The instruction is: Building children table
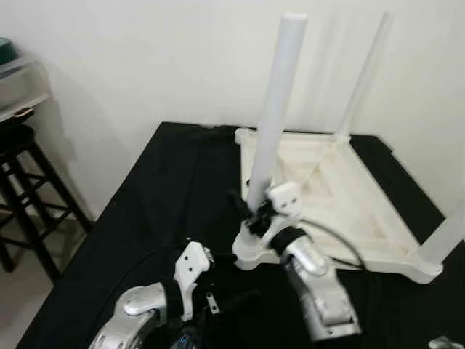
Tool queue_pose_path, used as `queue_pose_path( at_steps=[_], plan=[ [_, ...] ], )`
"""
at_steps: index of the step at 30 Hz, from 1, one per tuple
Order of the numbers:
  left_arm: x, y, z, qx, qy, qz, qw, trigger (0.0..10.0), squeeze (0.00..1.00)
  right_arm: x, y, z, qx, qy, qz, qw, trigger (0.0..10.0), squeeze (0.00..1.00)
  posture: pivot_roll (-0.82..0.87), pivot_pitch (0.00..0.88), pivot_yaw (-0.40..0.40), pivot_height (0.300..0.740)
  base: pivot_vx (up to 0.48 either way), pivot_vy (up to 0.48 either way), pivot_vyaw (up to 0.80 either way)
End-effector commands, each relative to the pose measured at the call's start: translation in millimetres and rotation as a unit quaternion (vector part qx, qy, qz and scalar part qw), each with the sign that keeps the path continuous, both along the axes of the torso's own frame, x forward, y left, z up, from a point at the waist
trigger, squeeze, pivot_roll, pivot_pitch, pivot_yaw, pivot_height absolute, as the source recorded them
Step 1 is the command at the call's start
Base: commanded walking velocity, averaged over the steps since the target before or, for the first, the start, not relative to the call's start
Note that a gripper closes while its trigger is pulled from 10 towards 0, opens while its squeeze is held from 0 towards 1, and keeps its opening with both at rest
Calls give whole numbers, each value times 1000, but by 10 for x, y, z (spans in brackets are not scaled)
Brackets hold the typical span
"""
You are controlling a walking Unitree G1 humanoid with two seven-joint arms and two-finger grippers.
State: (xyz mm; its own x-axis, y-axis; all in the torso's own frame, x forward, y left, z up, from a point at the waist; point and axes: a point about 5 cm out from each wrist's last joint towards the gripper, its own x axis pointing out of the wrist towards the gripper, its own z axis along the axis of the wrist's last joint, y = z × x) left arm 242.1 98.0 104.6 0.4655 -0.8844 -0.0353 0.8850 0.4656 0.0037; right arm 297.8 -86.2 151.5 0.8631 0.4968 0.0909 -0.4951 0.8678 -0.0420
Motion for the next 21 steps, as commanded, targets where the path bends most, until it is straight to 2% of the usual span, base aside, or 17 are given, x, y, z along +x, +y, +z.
queue_pose_path(
  at_steps=[1, 3, 5, 6, 9, 10, 12, 13, 14, 16, 17, 18, 19, 20, 21],
  plan=[
    [0, 10, -25, 0, 11, -5, 1000, 10000, 0, 2, -88, -362, -16, 91, -8, 996, 0, 0, -58, 7, -29, 740, 0, 0, 0],
    [11, 7, -30, 5, 13, -12, 1000, 10000, 0, 17, -78, -401, -10, 113, -9, 994, 0, 0, -66, 0, -26, 740, 0, 0, 0],
    [15, 7, -30, 3, 13, -10, 1000, 10000, 0, 1, -56, -400, -16, 112, -1, 994, 0, 0, -60, 0, -27, 740, 0, 0, 0],
    [19, 9, -31, 1, 13, -6, 1000, 10000, 0, -11, -57, -387, -8, 115, -8, 993, 10000, 0, -58, 0, -26, 740, 0, 0, 0],
    [22, 9, -34, -1, 14, -3, 1000, 10000, 0, -22, -54, -375, 8, 125, -3, 992, 10000, 0, -60, 0, -22, 740, 0, 0, 0],
    [23, 5, -36, 2, 14, -7, 1000, 10000, 0, -5, -69, -322, 22, 121, -7, 992, 10000, 1000, -56, 0, -17, 740, 0, 0, 0],
    [25, 1, -39, 3, 15, -9, 1000, 10000, 0, 21, -77, -264, 22, 109, 13, 994, 10000, 1000, -58, 0, -11, 740, 0, 0, 0],
    [31, -7, -41, 4, 16, -11, 1000, 10000, 0, 91, -130, -164, 22, 88, 59, 994, 10000, 1000, -57, 0, -8, 740, 0, 0, 0],
    [31, -7, -41, 4, 16, -11, 1000, 10000, 0, 91, -130, -164, 22, 88, 59, 994, 10000, 1000, -57, 0, -8, 740, 0, 0, 0],
    [36, -12, -41, 4, 16, -11, 1000, 10000, 0, 157, -205, -91, 12, 77, 108, 991, 10000, 1000, -54, 0, -9, 740, 0, 0, 0],
    [36, -12, -41, 4, 16, -11, 1000, 10000, 0, 157, -205, -91, 12, 77, 108, 991, 10000, 1000, -54, 0, -9, 740, 0, 0, 0],
    [43, -15, -42, 4, 16, -10, 1000, 10000, 0, 207, -273, 14, -23, 50, 164, 985, 10000, 812, -51, 0, -13, 740, 0, 0, 0],
    [43, -15, -42, 4, 16, -10, 1000, 10000, 0, 207, -273, 14, -23, 50, 164, 985, 10000, 812, -51, 0, -13, 740, 0, 0, 0],
    [48, -16, -43, 4, 15, -10, 1000, 10000, 0, 256, -337, 103, -53, 34, 202, 977, 10000, 0, -51, 0, -13, 740, 0, 0, 0],
    [48, -16, -43, 4, 15, -10, 1000, 10000, 0, 256, -337, 103, -53, 34, 202, 977, 10000, 0, -51, 0, -13, 740, 0, 0, 0]
  ],
)
